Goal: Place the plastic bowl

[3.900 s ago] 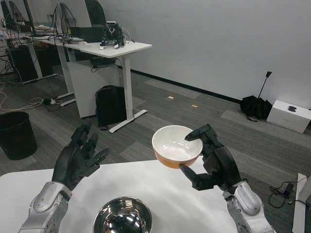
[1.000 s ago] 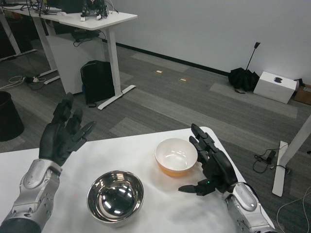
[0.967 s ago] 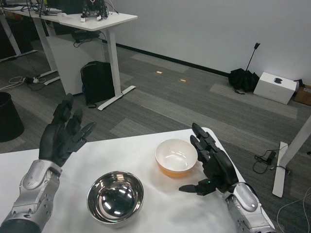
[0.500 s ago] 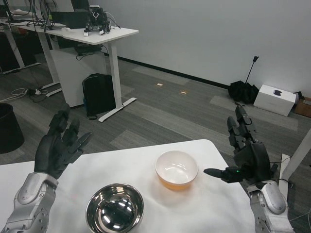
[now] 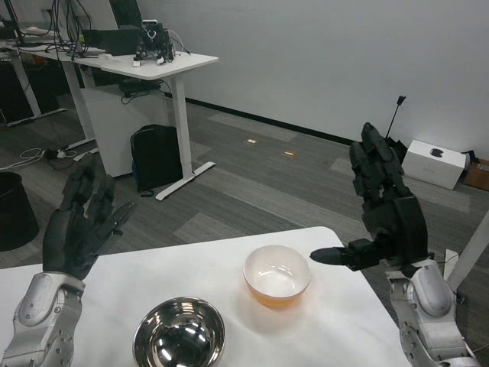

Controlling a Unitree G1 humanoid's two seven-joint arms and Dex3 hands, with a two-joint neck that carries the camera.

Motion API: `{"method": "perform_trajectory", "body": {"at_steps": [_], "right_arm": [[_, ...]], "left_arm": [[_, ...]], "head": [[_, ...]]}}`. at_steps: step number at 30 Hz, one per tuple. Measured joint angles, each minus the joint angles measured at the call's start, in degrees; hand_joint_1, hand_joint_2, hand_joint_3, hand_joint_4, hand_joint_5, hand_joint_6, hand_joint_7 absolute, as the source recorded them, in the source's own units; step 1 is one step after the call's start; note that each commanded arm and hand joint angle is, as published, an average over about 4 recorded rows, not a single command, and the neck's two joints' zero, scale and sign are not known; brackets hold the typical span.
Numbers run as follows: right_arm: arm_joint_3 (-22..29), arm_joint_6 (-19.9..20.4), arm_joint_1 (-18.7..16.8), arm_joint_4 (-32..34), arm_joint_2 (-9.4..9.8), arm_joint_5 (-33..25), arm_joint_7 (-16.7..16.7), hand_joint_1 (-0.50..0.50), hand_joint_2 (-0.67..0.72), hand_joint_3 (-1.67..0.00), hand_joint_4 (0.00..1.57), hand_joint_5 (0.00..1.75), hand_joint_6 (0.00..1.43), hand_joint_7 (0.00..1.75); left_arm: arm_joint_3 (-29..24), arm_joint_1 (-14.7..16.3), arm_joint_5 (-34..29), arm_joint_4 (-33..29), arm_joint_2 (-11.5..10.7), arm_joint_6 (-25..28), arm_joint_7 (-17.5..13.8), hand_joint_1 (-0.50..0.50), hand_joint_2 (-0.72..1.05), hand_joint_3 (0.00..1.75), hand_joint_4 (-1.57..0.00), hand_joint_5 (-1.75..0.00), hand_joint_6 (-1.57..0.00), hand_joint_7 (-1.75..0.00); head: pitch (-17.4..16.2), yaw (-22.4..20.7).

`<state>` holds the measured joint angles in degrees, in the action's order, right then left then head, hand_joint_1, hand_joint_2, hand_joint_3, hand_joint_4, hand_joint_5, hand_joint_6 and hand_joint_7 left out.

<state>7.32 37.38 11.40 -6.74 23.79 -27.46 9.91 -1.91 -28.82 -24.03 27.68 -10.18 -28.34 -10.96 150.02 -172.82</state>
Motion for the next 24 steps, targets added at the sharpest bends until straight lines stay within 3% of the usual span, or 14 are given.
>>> {"method": "perform_trajectory", "body": {"at_steps": [6,11,24], "right_arm": [[-3.48,-0.25,4.27,0.18,-0.05,1.86,-1.24,-0.46,-0.07,-0.32,0.0,0.0,0.0,0.0],[-4.44,-0.27,5.55,0.26,-0.07,2.12,-2.52,-0.47,-0.1,-0.24,0.0,0.0,0.0,0.0],[-4.66,-0.28,6.47,0.28,-0.08,7.14,-3.94,-0.49,-0.1,-0.24,0.0,0.0,0.0,0.0]], "left_arm": [[-5.25,2.02,1.8,-6.34,-0.03,-0.12,0.2,-0.5,1.05,0.09,0.0,0.0,0.0,0.0],[-9.87,5.3,3.37,-12.1,-0.99,0.46,1.47,-0.5,1.05,0.09,0.0,0.0,0.0,0.0],[-11.76,7.15,6.26,-15.62,-1.4,1.37,2.16,-0.5,1.05,0.09,0.0,0.0,0.0,0.0]], "head": [[0.11,-0.85],[-0.06,-1.08],[2.1,-1.41]]}}
